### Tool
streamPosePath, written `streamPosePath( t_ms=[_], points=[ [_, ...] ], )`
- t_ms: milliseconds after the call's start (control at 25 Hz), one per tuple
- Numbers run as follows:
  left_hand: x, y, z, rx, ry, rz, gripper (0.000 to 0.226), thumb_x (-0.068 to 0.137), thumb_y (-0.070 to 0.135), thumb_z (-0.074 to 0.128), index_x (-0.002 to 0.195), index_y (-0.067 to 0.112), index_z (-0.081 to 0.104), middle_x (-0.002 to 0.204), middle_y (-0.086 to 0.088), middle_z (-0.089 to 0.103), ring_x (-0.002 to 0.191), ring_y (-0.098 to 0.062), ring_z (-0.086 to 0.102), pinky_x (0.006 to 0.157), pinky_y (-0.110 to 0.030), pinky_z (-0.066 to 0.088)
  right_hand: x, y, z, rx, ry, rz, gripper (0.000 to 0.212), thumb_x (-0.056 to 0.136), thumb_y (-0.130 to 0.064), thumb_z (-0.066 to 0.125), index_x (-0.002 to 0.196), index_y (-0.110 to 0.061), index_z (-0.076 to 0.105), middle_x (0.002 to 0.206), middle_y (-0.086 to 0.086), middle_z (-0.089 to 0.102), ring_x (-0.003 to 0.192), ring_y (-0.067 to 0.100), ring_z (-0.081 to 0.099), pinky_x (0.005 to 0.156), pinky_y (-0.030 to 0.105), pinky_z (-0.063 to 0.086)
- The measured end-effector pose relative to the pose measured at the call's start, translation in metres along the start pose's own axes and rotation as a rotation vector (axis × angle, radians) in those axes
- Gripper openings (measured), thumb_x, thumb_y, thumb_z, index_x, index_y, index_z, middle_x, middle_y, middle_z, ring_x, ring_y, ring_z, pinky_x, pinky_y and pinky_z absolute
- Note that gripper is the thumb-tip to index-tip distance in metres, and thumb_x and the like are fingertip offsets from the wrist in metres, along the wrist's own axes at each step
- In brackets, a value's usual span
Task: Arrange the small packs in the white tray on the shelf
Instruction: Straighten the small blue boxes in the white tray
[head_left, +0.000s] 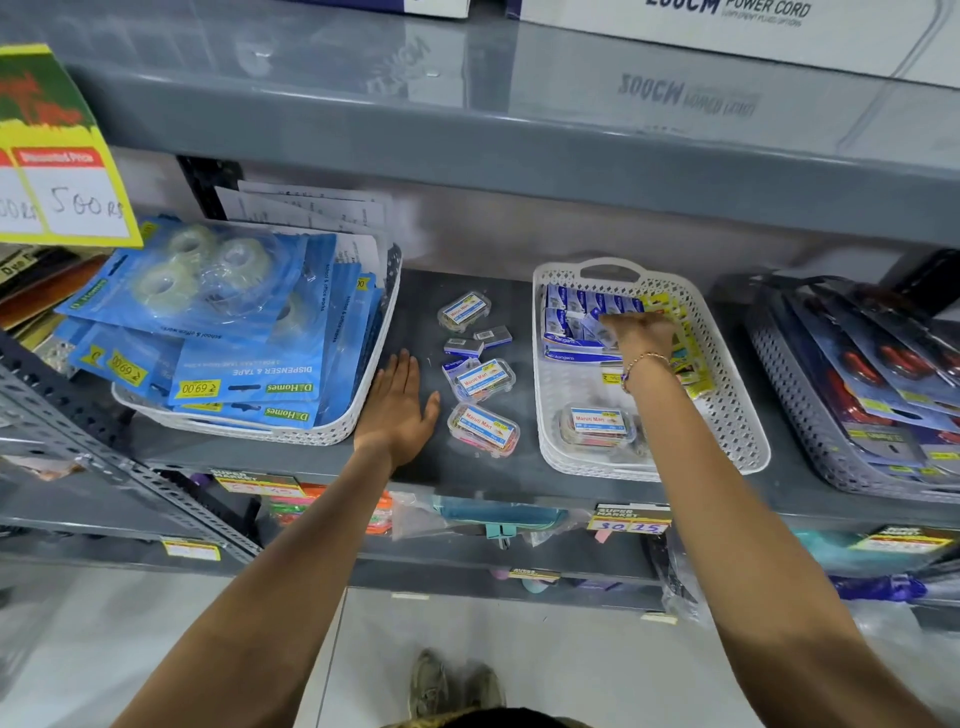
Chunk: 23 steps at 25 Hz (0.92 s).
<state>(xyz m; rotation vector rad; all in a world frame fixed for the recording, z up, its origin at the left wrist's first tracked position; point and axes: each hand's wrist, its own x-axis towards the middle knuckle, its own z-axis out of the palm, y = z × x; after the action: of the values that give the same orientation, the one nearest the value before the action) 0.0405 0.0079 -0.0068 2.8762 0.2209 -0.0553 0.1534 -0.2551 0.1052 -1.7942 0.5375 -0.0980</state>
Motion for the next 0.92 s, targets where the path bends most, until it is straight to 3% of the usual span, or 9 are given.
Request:
streamPosePath(
  t_ms=[160,240,320,440,600,720,840,920],
  points=[
    [-0.002,0.0,0.001,-0.004,0.017,-0.002,0.069,0.099,0.049,0.02,0.152,0.01,-0.002,0.162,-0.005,-0.005,0.149,-0.018,-0.006,0.12,-0.032,-0.003,0.009,-0.003,0.018,-0.285,-0.073,-0.079,0.023,0.083,-0.021,0.066,0.063,-0.024,0.055,0.1,0.003,0.067,0.087,0.017,0.057,0.079,0.029,0.049],
    [-0.002,0.0,0.001,0.003,0.015,-0.008,0.07,0.098,0.05,0.019,0.152,0.011,-0.004,0.162,-0.004,-0.006,0.149,-0.018,-0.007,0.121,-0.033,-0.003,0.011,0.003,0.026,-0.475,0.016,-0.141,0.014,0.084,-0.028,0.062,0.079,-0.017,0.068,0.104,0.005,0.071,0.098,0.022,0.064,0.088,0.032,0.049],
    [-0.001,-0.001,0.002,0.005,0.011,-0.007,0.07,0.098,0.051,0.018,0.152,0.012,-0.004,0.162,-0.004,-0.006,0.149,-0.018,-0.007,0.121,-0.035,-0.001,0.011,0.009,0.031,-0.59,0.141,-0.157,0.029,0.081,-0.036,0.063,0.093,-0.012,0.072,0.105,0.012,0.073,0.104,0.029,0.066,0.095,0.037,0.045],
    [0.0,-0.001,0.003,0.012,0.007,-0.013,0.071,0.097,0.052,0.018,0.152,0.012,-0.004,0.162,-0.003,-0.006,0.149,-0.018,-0.007,0.122,-0.036,0.0,0.01,0.008,0.035,-0.628,0.163,-0.138,0.033,0.081,-0.042,0.064,0.095,-0.014,0.072,0.104,0.01,0.073,0.105,0.028,0.065,0.096,0.037,0.038],
    [-0.001,0.0,0.002,0.014,0.018,-0.024,0.071,0.097,0.052,0.019,0.152,0.013,-0.003,0.162,-0.003,-0.004,0.149,-0.018,-0.007,0.12,-0.033,-0.003,0.012,0.01,0.042,-0.658,0.156,-0.187,0.036,0.08,-0.045,0.062,0.093,-0.013,0.075,0.108,0.013,0.072,0.104,0.031,0.064,0.097,0.039,0.042],
    [-0.001,0.001,0.001,0.008,0.017,-0.015,0.071,0.098,0.052,0.019,0.152,0.012,-0.002,0.162,-0.003,-0.004,0.149,-0.018,-0.007,0.12,-0.033,-0.003,0.009,0.013,0.042,-0.705,0.161,-0.192,0.039,0.082,-0.043,0.06,0.1,-0.011,0.072,0.119,0.015,0.065,0.114,0.033,0.058,0.099,0.042,0.041],
    [-0.002,-0.001,0.001,0.001,0.01,-0.007,0.071,0.098,0.052,0.019,0.152,0.011,-0.003,0.162,-0.004,-0.005,0.149,-0.018,-0.007,0.12,-0.033,-0.003,-0.007,0.005,0.051,-0.693,0.161,-0.426,0.035,0.085,-0.03,0.048,0.096,-0.006,0.07,0.114,0.019,0.064,0.11,0.034,0.058,0.087,0.038,0.046],
    [-0.002,-0.001,0.001,0.009,0.008,-0.007,0.071,0.098,0.051,0.019,0.152,0.011,-0.003,0.162,-0.004,-0.005,0.149,-0.019,-0.007,0.12,-0.033,-0.004,-0.025,-0.001,0.068,-0.656,-0.022,-0.656,0.033,0.085,-0.024,0.045,0.086,-0.004,0.071,0.094,0.018,0.071,0.092,0.031,0.065,0.07,0.029,0.047]
  ],
)
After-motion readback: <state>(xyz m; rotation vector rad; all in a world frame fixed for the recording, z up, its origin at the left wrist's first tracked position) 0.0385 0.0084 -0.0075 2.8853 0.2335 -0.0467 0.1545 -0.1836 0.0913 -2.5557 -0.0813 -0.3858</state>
